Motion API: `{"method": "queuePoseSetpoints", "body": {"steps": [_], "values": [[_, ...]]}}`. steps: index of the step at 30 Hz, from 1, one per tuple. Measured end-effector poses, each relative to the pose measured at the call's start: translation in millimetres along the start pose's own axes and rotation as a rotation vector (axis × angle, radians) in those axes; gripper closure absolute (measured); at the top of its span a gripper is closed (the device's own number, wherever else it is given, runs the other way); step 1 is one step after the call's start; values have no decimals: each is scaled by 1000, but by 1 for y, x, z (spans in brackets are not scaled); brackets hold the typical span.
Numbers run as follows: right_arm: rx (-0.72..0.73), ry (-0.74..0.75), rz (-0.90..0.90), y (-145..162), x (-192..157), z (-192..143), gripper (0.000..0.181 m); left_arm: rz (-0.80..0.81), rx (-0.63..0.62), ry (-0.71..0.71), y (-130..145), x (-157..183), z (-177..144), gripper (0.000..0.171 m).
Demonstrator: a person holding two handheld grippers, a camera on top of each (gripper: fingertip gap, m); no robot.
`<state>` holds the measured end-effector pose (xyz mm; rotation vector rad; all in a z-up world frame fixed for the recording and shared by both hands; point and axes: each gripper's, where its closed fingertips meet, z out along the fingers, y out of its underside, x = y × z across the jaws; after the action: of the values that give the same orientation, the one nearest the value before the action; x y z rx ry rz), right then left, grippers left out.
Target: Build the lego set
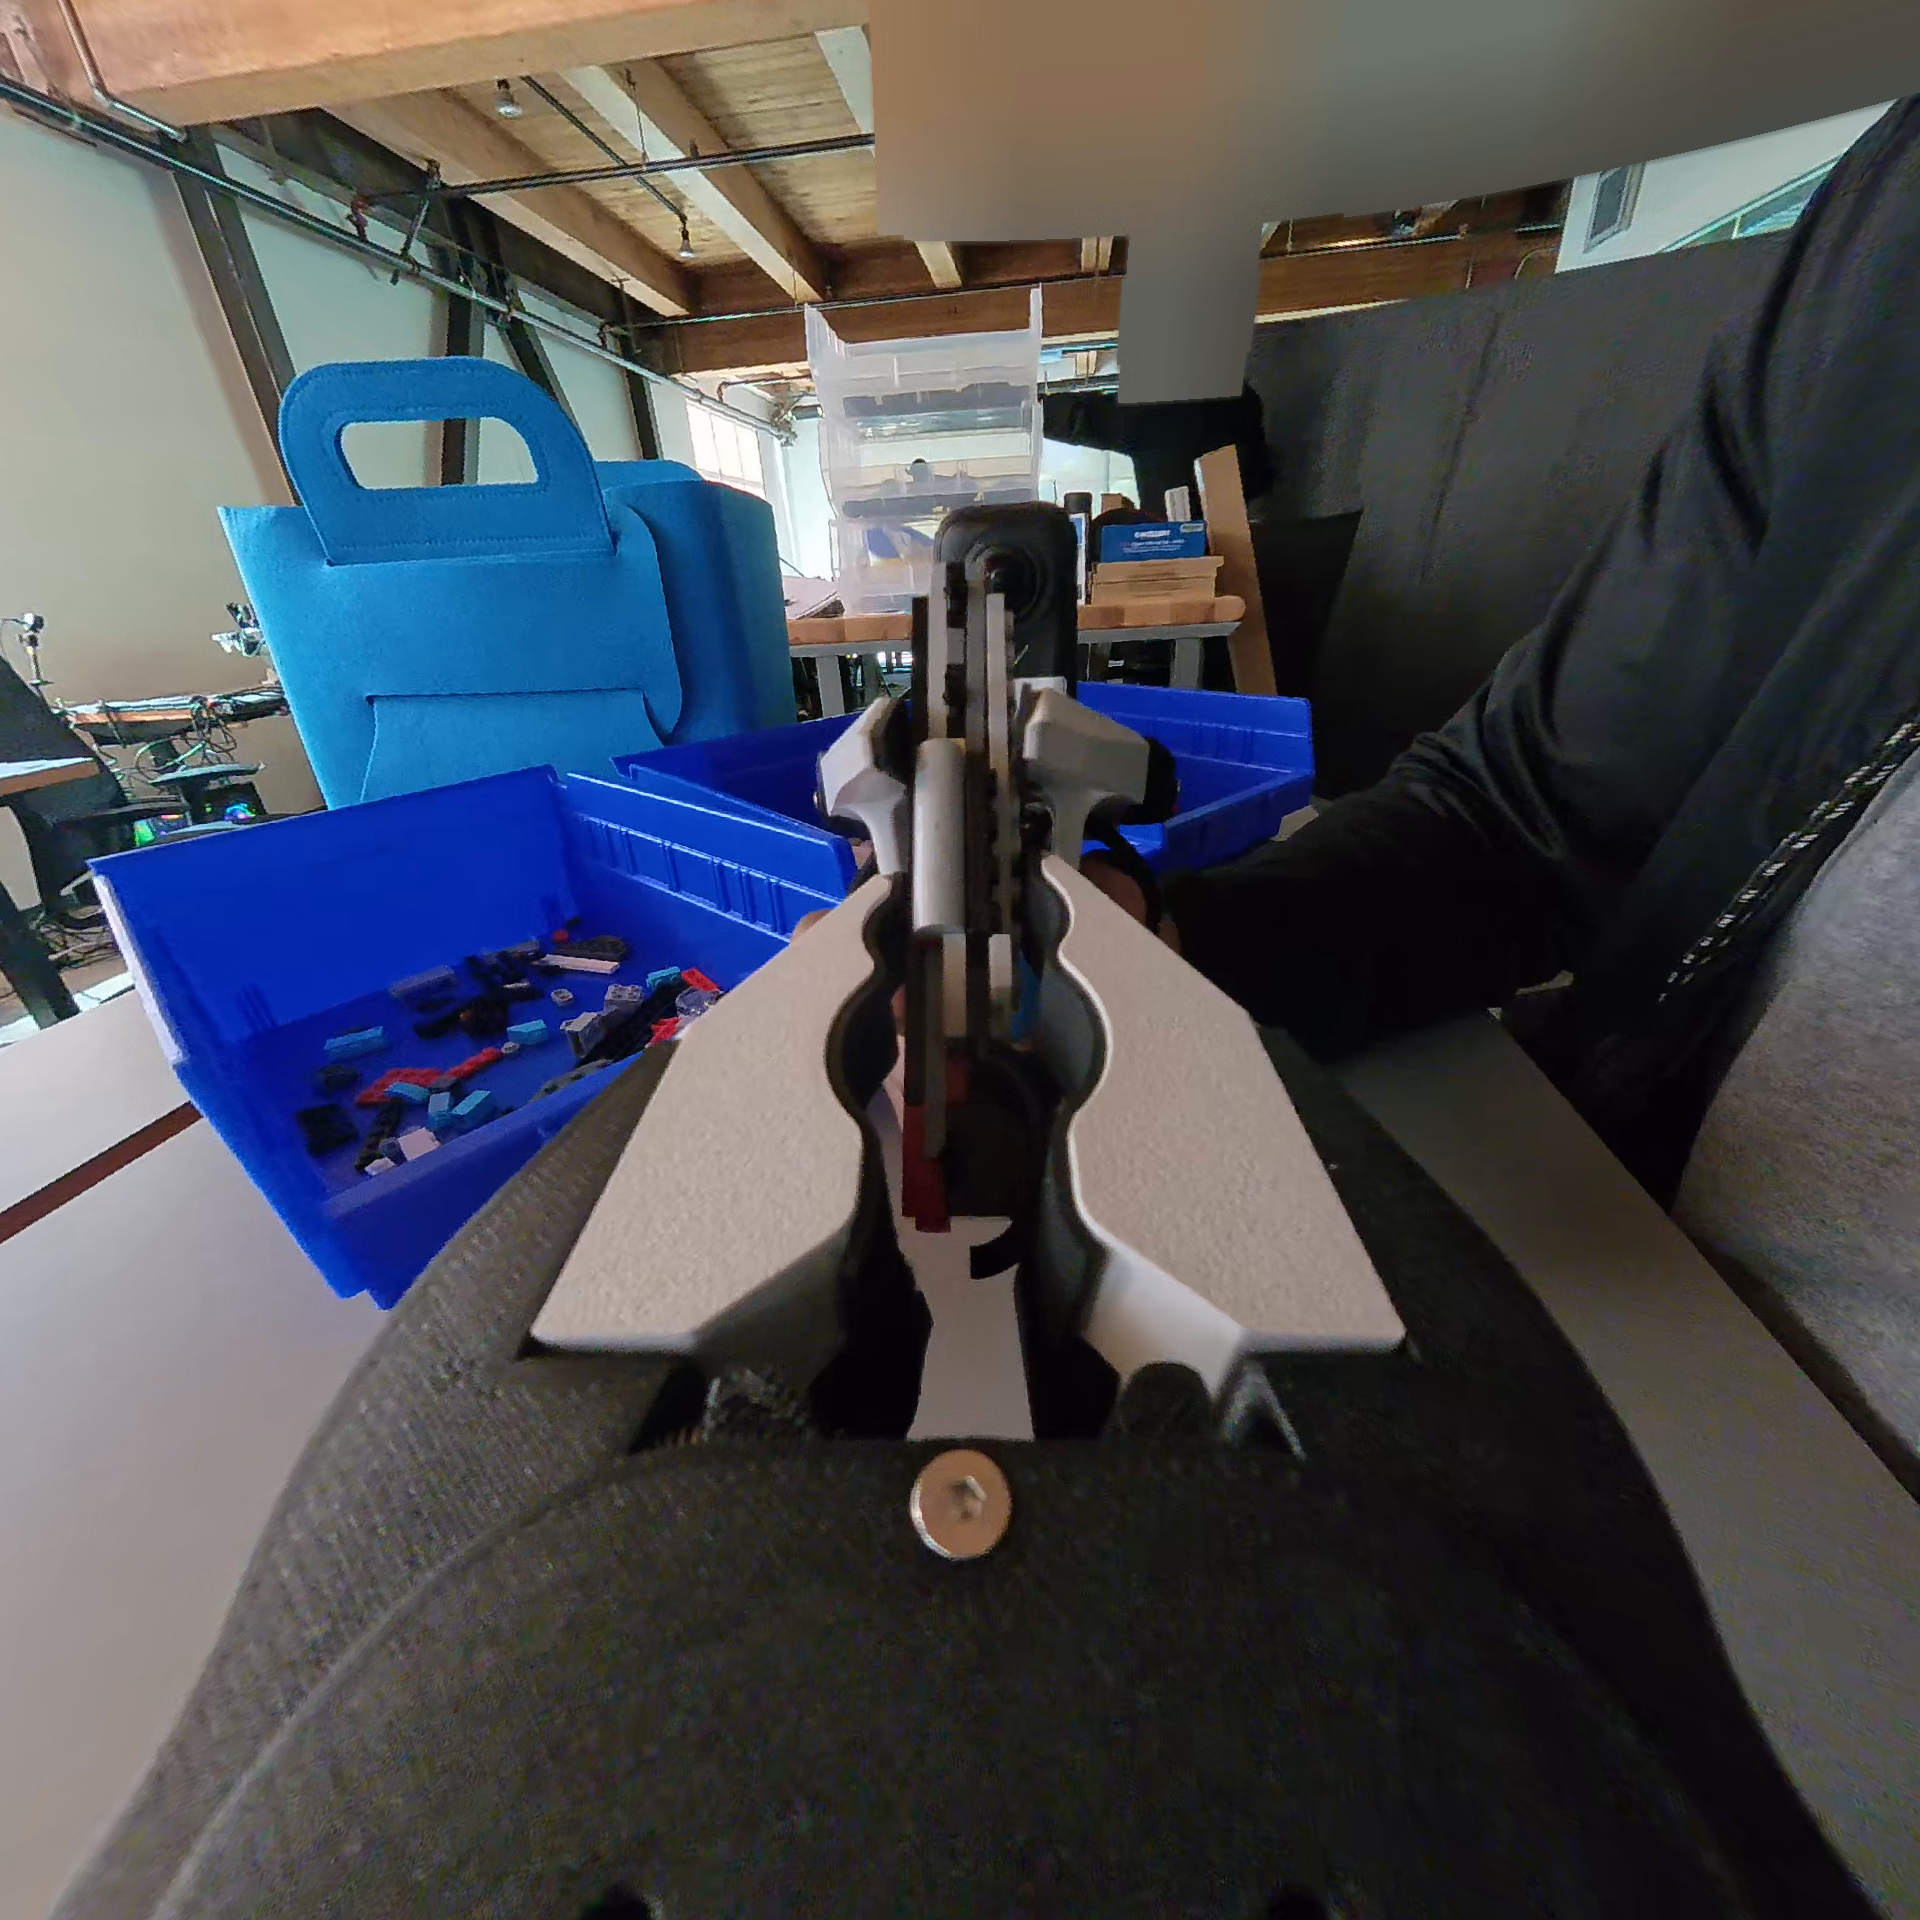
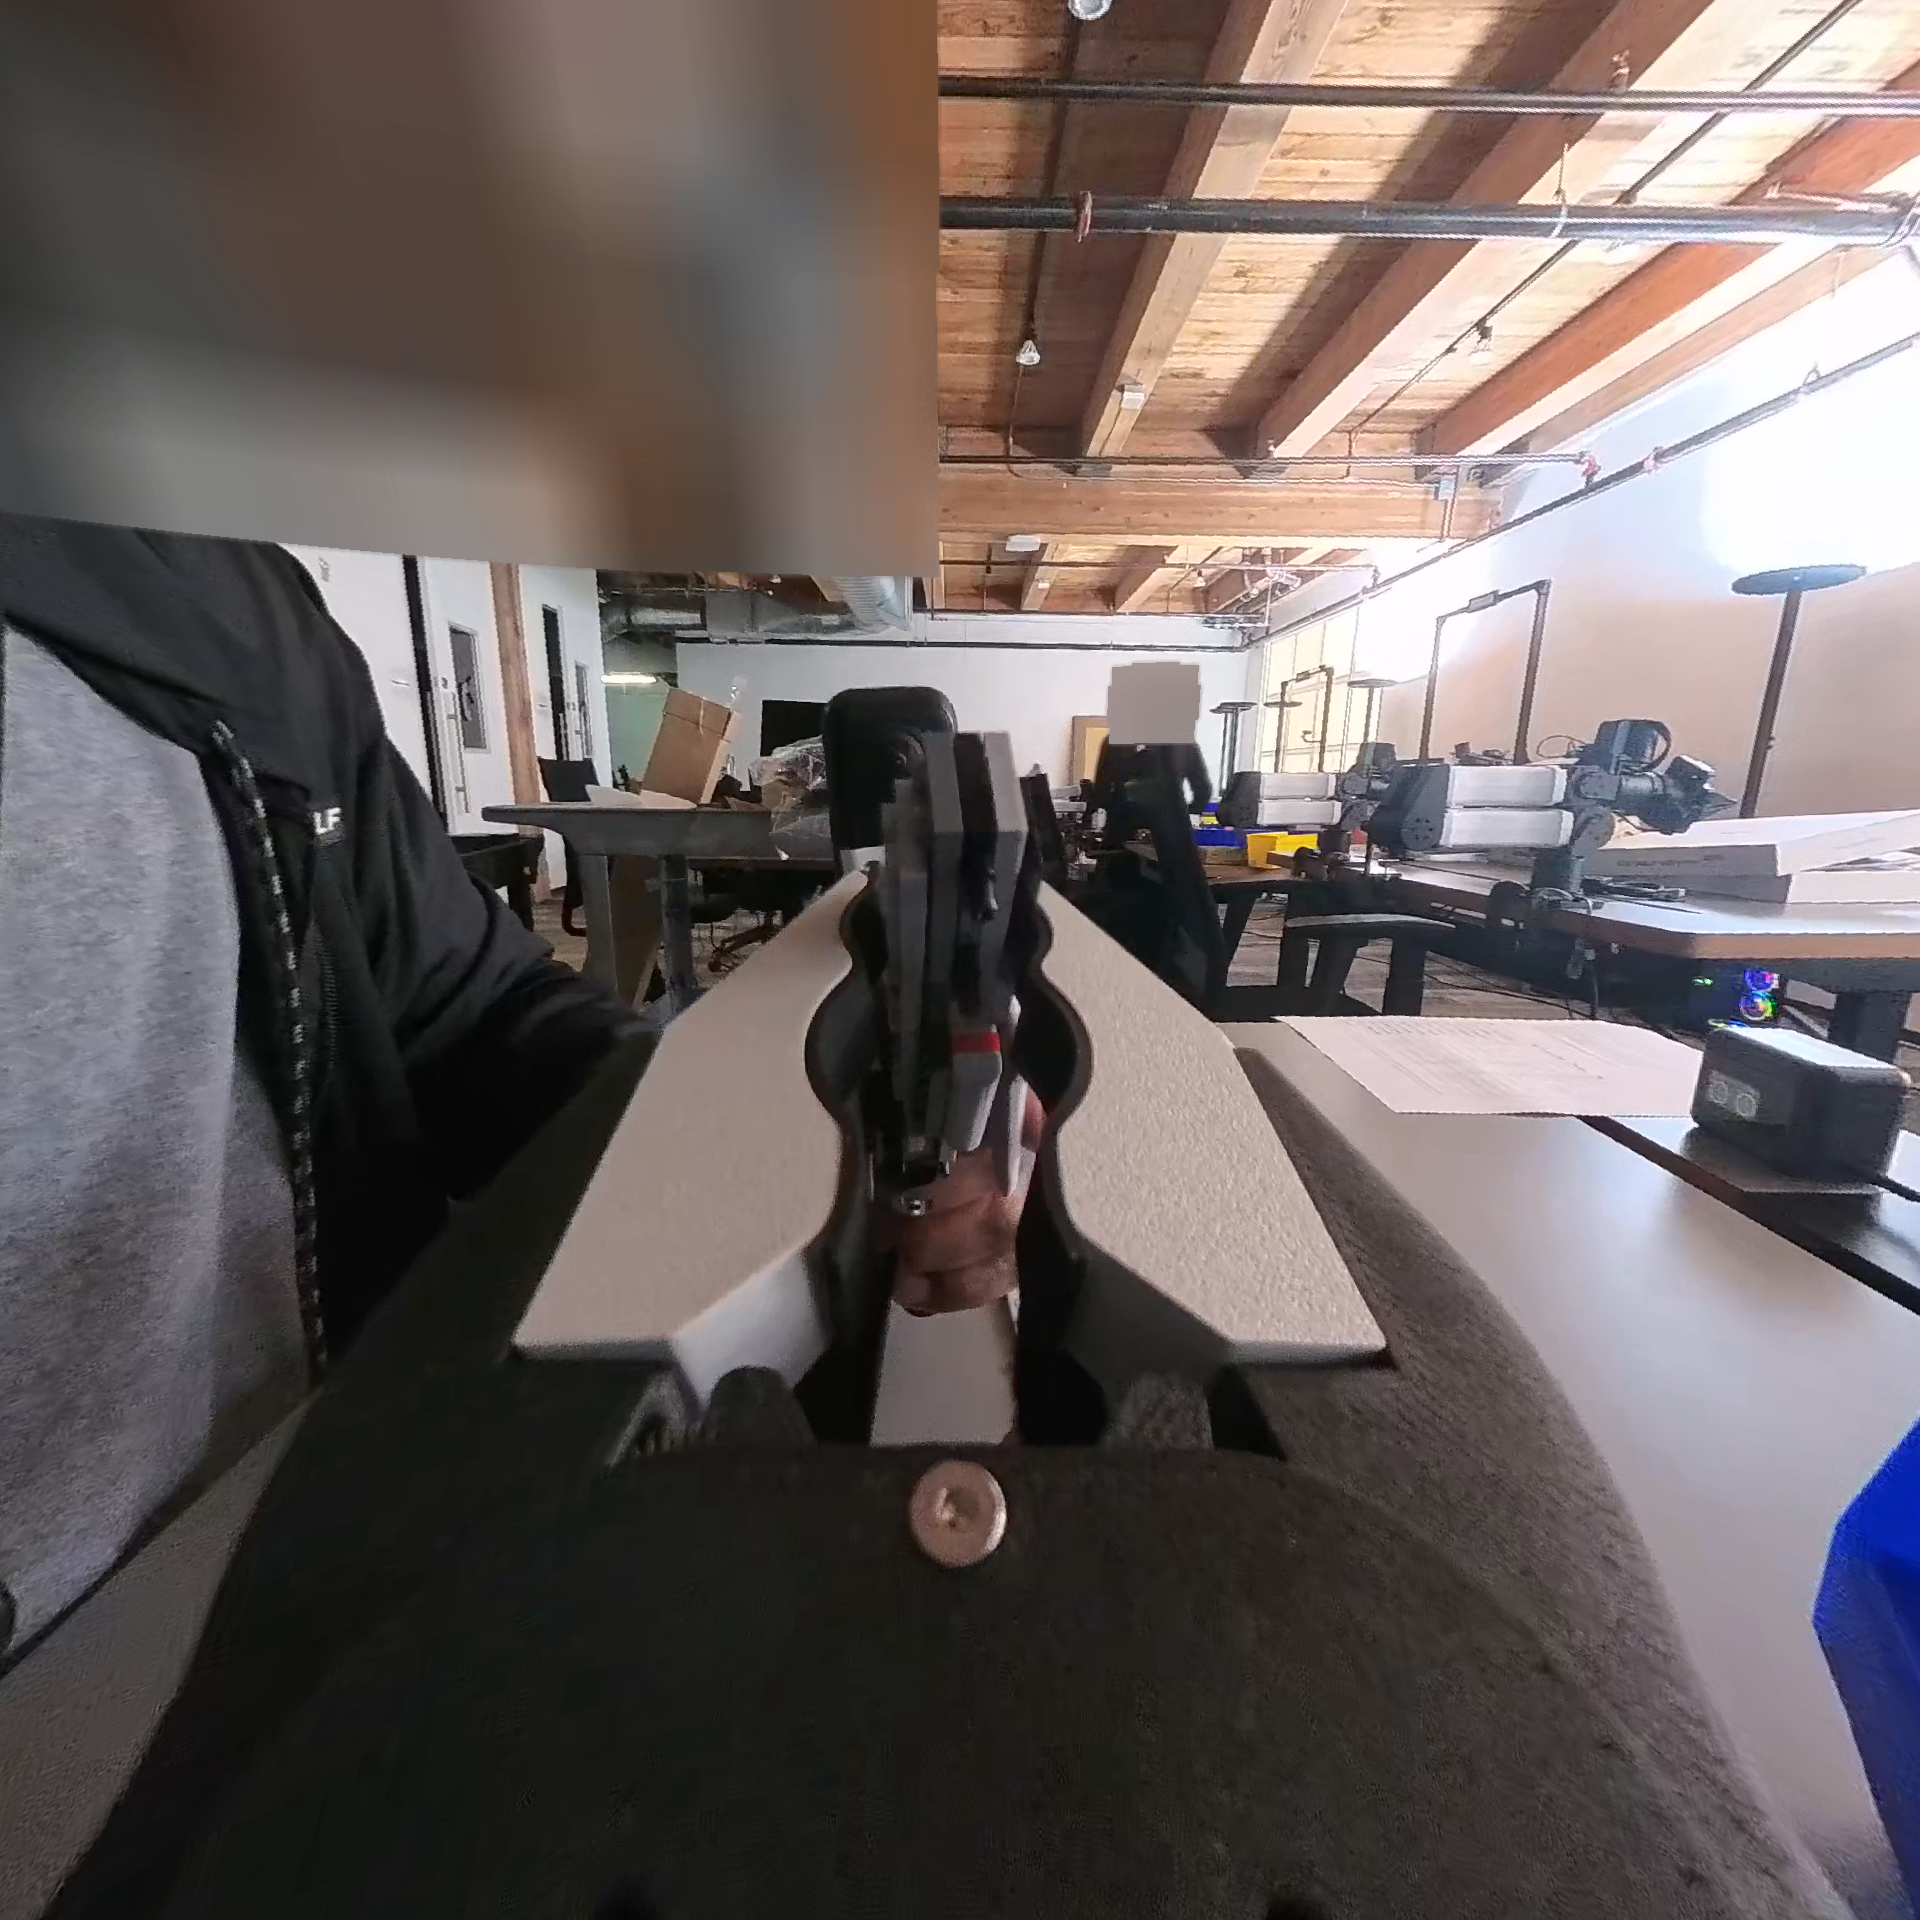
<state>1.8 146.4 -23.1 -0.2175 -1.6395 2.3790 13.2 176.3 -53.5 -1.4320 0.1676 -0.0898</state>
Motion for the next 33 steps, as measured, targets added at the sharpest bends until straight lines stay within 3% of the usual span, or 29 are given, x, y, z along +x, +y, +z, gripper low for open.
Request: {"method": "queuePoseSetpoints", "body": {"steps": [12, 17, 25, 33], "values": [[-19, 42, 2, 3, 7, -2, 155, -13, -23, -28, 4, -6, 0, 152], [13, 50, -12, -11, 10, -11, 143, -24, -20, -48, 3, -12, -3, 152], [56, 75, 7, -19, 15, -18, 156, -34, -22, -38, 4, -10, -2, 152], [66, 51, 20, -19, 14, -18, 156, -56, -18, -23, 6, -9, -1, 152]]}}
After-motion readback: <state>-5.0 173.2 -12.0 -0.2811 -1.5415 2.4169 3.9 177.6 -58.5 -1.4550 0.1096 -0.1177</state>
